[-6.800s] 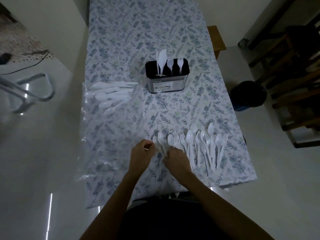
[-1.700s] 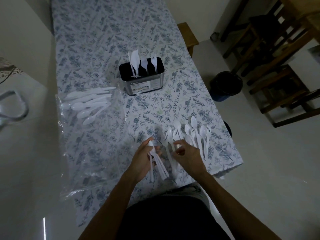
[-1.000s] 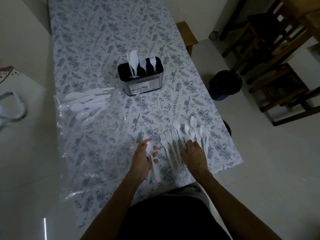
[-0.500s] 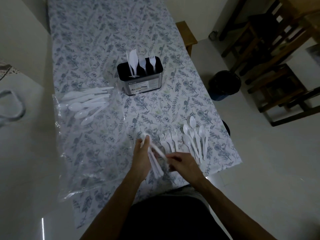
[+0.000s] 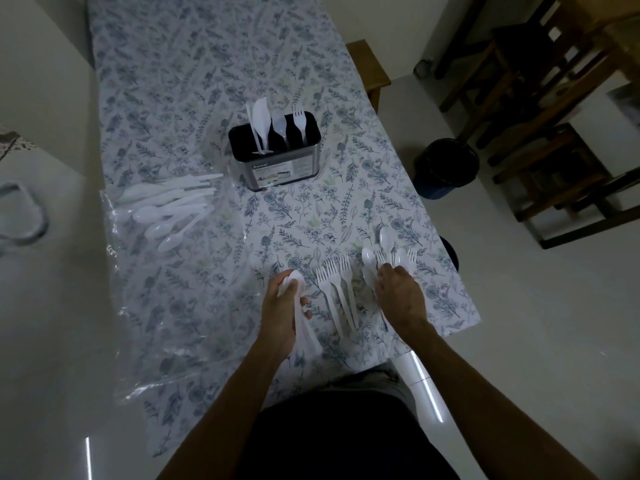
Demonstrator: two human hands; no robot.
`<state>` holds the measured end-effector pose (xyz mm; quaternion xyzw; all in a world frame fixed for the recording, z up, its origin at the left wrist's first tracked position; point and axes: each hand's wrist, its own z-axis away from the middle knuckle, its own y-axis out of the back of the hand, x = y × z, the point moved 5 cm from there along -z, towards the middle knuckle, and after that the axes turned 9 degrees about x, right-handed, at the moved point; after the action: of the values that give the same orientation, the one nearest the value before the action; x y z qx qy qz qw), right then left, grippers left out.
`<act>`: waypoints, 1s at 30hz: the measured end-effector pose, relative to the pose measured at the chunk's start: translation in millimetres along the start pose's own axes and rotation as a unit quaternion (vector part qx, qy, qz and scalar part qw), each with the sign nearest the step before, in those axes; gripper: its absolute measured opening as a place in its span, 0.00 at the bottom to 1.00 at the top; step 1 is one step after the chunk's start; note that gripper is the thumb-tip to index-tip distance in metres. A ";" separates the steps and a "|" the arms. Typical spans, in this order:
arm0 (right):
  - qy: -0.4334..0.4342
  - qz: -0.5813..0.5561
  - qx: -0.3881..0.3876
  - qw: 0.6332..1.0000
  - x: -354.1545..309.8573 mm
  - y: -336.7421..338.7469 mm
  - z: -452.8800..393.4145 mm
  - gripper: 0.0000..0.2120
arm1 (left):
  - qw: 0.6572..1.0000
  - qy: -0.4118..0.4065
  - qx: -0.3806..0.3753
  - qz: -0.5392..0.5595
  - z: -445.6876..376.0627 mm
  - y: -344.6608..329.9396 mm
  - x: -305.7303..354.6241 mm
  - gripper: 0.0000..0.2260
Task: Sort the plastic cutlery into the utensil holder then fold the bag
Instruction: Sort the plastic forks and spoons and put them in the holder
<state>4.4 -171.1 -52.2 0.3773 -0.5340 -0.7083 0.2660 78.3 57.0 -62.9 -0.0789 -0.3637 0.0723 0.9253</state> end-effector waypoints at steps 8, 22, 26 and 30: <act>0.025 -0.189 0.010 0.982 -33.7 18.0 32.8 0.07 | 0.999 0.031 0.015 -0.036 -3.5 -13.3 -14.0 0.14; 0.110 -0.299 -0.024 0.947 -68.0 16.2 69.1 0.04 | 0.991 -0.023 -0.042 -0.123 5.2 -30.8 -25.3 0.07; -0.013 -0.189 0.042 0.981 -18.4 3.0 50.6 0.04 | 0.996 0.001 -0.045 -0.074 2.4 -25.2 -25.9 0.08; -0.001 -0.036 0.000 0.999 -2.7 -23.2 47.3 0.09 | 0.997 0.010 -0.037 -0.067 -2.8 -19.5 -20.8 0.12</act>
<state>-32.2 -136.0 -66.8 0.3954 -0.5205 -0.7179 0.2394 66.6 33.7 -74.8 -0.0889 -0.3618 -0.0039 0.9280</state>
